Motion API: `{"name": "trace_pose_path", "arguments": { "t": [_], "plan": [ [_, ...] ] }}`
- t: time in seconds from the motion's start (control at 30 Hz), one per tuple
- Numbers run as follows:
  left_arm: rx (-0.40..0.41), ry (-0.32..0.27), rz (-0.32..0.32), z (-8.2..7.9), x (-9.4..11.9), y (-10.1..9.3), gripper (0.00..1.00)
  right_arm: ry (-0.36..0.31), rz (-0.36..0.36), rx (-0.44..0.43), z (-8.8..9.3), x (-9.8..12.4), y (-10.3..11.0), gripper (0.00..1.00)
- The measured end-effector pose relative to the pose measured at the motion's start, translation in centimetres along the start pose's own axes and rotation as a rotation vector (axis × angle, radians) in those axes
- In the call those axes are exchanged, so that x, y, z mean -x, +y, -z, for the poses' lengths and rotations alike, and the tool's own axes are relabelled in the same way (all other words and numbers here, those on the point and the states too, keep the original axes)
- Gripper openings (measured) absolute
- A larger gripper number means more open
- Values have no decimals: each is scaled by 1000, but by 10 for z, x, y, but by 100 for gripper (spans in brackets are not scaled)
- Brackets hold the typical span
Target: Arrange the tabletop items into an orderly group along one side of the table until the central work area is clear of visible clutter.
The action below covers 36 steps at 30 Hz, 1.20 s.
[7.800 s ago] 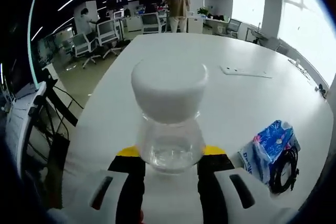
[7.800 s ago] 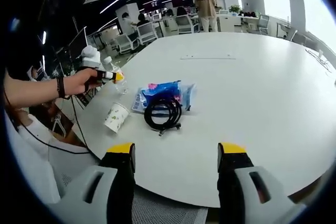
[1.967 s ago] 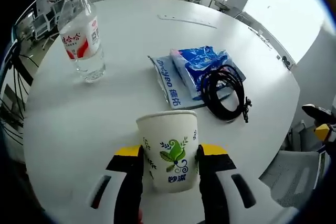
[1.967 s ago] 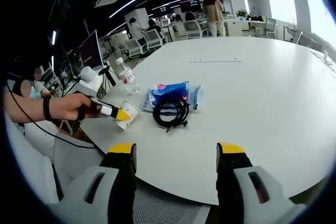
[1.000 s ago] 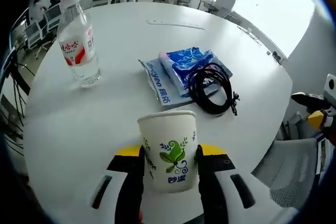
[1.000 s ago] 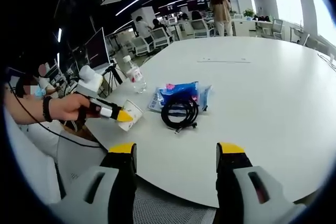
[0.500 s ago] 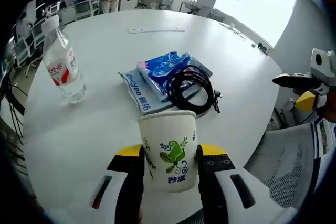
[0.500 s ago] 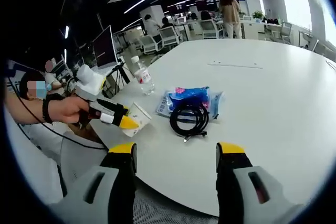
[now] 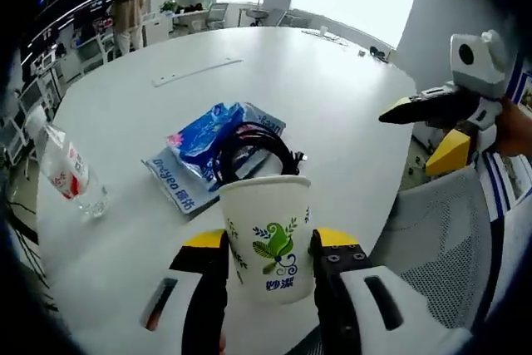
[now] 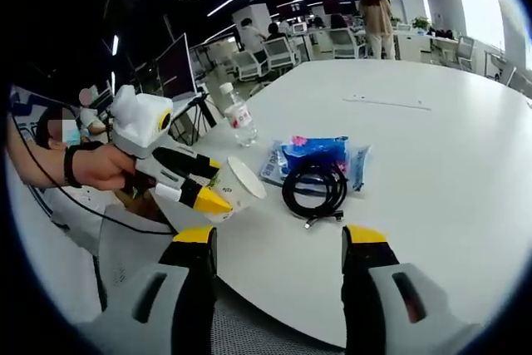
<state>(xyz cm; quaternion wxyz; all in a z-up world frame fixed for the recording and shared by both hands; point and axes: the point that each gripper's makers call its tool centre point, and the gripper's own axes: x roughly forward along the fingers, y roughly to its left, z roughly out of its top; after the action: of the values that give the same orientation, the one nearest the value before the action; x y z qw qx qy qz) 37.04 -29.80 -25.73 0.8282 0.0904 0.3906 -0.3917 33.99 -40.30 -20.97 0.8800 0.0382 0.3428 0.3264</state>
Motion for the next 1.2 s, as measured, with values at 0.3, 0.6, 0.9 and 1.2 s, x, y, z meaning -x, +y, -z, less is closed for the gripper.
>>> {"name": "trace_pose_path", "arguments": {
  "t": [0.3, 0.6, 0.9, 1.2],
  "plan": [
    [-173, 1, 30, -11, 0, -19, 39, -17, -44, -4, -7, -1, 5, 54],
    [-342, 9, 87, -19, -3, -44, 40, -9, -70, 4, -6, -4, 11, 53],
    [-433, -12, 132, -30, -3, -66, 39, -12, -96, -7, -5, -6, 17, 51],
    [-490, -23, 175, -35, -1, -81, 40, -7, -126, -11, -3, -7, 26, 45]
  ]
}}
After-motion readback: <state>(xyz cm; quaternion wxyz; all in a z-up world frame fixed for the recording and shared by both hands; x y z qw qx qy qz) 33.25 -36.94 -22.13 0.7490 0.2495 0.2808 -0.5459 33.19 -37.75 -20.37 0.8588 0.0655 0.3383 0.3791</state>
